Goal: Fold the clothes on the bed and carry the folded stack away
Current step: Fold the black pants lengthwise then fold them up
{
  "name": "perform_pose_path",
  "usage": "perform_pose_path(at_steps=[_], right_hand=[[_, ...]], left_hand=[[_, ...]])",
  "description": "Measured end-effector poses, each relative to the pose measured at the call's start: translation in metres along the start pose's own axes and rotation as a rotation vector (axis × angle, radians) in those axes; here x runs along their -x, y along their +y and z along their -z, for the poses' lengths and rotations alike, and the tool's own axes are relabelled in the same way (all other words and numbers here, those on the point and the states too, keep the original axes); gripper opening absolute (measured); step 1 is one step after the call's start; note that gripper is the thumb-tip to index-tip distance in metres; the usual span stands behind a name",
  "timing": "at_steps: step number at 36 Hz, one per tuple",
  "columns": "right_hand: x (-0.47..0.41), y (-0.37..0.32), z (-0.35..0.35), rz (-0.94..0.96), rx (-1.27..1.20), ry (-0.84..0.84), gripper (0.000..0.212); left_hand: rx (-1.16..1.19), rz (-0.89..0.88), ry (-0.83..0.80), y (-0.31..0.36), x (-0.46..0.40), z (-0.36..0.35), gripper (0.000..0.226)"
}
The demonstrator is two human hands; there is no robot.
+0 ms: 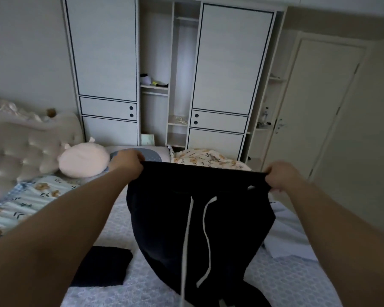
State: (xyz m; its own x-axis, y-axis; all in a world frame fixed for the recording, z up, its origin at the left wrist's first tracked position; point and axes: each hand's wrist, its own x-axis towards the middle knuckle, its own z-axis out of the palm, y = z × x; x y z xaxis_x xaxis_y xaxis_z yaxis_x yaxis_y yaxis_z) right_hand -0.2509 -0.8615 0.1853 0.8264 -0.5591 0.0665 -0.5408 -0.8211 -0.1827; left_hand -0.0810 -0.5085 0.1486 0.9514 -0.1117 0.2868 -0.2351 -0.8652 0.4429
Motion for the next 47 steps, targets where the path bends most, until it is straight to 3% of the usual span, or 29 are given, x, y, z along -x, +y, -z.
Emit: perform_pose_path(at_steps=[4,8,10,12,17,20,22,24,26,28,32,39,42,44,47], right_hand=[[-0.006,0.005,-0.006,-0.009,0.121,0.008,0.033],[-0.006,0.008,-0.004,0.017,0.208,0.026,0.030],[-0.008,0.011,-0.003,-0.009,0.132,0.024,0.020],[-0.013,0.011,-0.001,-0.068,-0.112,-0.021,0.009],[-0.011,-0.004,0.008,-0.325,-0.824,-0.119,0.028],[-0.014,-0.015,0.014,-0.387,-1.158,-0.078,0.029],[-0.015,-0.026,0.021,-0.383,-1.414,-0.053,0.031],[-0.015,-0.039,0.028,-0.368,-1.595,-0.042,0.035],[-0.014,-0.050,0.034,-0.343,-1.660,-0.030,0.036],[-0.013,-0.060,0.038,-0.319,-1.653,-0.028,0.033],[-0.012,-0.066,0.041,-0.271,-1.629,-0.009,0.038],[-0.006,-0.048,0.047,-0.208,-1.526,-0.095,0.035],[-0.001,-0.045,0.052,-0.230,-1.359,-0.135,0.032],[0.001,-0.044,0.053,-0.264,-1.181,-0.136,0.029],[0.002,-0.046,0.051,-0.298,-0.950,-0.146,0.034]], left_hand=[[0.004,-0.042,0.040,0.006,-0.008,0.019,0.031],[-0.018,-0.051,0.047,0.005,-0.013,0.028,0.035],[-0.035,-0.052,0.047,0.004,-0.014,0.029,0.036],[-0.068,-0.057,0.061,0.005,-0.014,0.030,0.034],[-0.174,-0.024,0.124,0.009,-0.011,0.034,0.022],[-0.140,0.114,0.022,0.013,-0.010,0.037,0.035],[0.002,0.207,-0.134,0.015,-0.004,0.040,0.035],[0.258,0.247,-0.280,0.017,0.000,0.038,0.018],[0.622,0.459,-0.334,0.018,0.005,0.036,0.024],[0.869,0.573,-0.343,0.010,0.003,0.031,0.032],[1.219,0.644,-0.290,0.005,-0.005,0.035,0.020],[0.884,0.470,-0.351,0.011,-0.012,0.075,0.022],[0.937,0.461,-0.290,0.012,-0.015,0.086,0.016],[0.702,0.312,-0.345,0.015,-0.014,0.088,0.012],[0.603,0.260,-0.233,0.018,-0.015,0.088,0.025]])
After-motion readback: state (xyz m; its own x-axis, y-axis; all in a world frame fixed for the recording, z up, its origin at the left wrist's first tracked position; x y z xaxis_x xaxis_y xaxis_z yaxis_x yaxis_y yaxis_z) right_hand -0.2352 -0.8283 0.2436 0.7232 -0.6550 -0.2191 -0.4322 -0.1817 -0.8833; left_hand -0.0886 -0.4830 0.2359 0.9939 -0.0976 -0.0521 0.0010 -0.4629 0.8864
